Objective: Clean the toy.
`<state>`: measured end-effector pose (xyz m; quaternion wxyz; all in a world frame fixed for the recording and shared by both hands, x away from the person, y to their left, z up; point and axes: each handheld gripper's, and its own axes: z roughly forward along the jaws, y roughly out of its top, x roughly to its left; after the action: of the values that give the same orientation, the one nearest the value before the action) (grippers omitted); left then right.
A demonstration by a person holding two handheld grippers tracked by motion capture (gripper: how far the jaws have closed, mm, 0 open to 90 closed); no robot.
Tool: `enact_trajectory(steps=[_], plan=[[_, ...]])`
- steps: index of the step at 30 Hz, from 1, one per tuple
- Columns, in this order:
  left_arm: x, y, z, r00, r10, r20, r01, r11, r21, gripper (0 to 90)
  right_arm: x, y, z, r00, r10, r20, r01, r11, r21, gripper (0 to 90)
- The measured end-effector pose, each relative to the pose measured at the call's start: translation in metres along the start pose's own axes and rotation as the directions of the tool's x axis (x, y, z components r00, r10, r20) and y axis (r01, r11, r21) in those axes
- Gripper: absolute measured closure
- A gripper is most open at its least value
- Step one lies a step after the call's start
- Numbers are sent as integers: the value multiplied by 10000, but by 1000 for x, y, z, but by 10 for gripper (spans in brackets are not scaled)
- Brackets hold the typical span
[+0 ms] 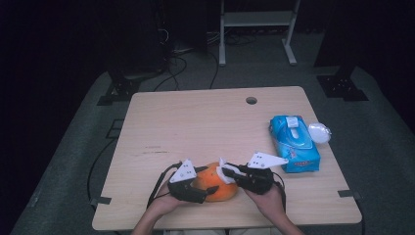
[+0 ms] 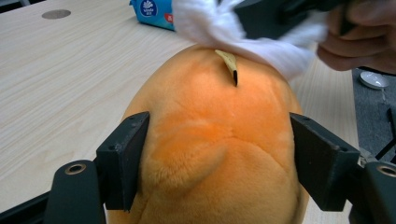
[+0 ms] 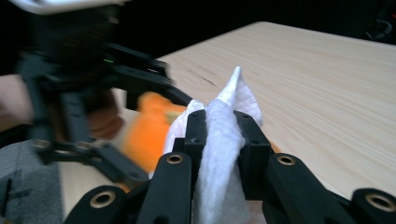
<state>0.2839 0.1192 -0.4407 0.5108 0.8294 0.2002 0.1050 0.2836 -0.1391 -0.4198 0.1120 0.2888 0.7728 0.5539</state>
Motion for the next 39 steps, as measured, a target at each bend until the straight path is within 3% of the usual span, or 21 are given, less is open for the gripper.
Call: enact_trajectory(steps=[3,7,9,11,16,22,25,27,28,31,34,39], plan=[[0,1,1,9999,106,9,-106,9999,5,259,-7,-2,-4,9986,487,186,-485,9988,-113,763],[-4,4,5,9998,179,8,-179,9998,-12,259,9,8,-6,9997,-153,-175,145,9988,-460,763],[-6,5,7,9997,254,-44,-254,9997,8,259,18,11,-2,9977,-647,-213,640,9975,-305,763],[-7,6,7,9991,411,-100,-410,9991,116,259,17,9,2,9969,-784,-67,784,9969,-107,764],[-9,7,8,9990,421,-124,-420,9991,95,259,1,2,-2,9995,-101,315,102,9999,-41,763],[-10,6,9,9990,424,-121,-423,9991,80,259,19,10,-1,9961,-884,17,884,9959,-182,763],[-10,6,9,9990,434,-142,-433,9990,100,259,11,6,1,9977,-671,121,671,9977,-1,763],[-11,7,10,9989,433,-150,-432,9990,74,259,3,3,-1,9996,-186,193,187,9998,-37,763],[-11,8,11,9988,460,-140,-459,9989,80,259,3,4,-3,9996,-158,215,159,9999,-64,763],[-11,8,12,9992,387,-138,-386,9992,36,259,12,9,-6,9990,-449,7,449,9985,-324,763],[-12,8,12,9989,435,-175,-435,9990,48,259,23,13,-2,9960,-876,-173,872,9959,-240,763],[-12,8,12,9986,480,-207,-478,9988,91,259,8,4,1,9984,-542,180,541,9985,52,763]])
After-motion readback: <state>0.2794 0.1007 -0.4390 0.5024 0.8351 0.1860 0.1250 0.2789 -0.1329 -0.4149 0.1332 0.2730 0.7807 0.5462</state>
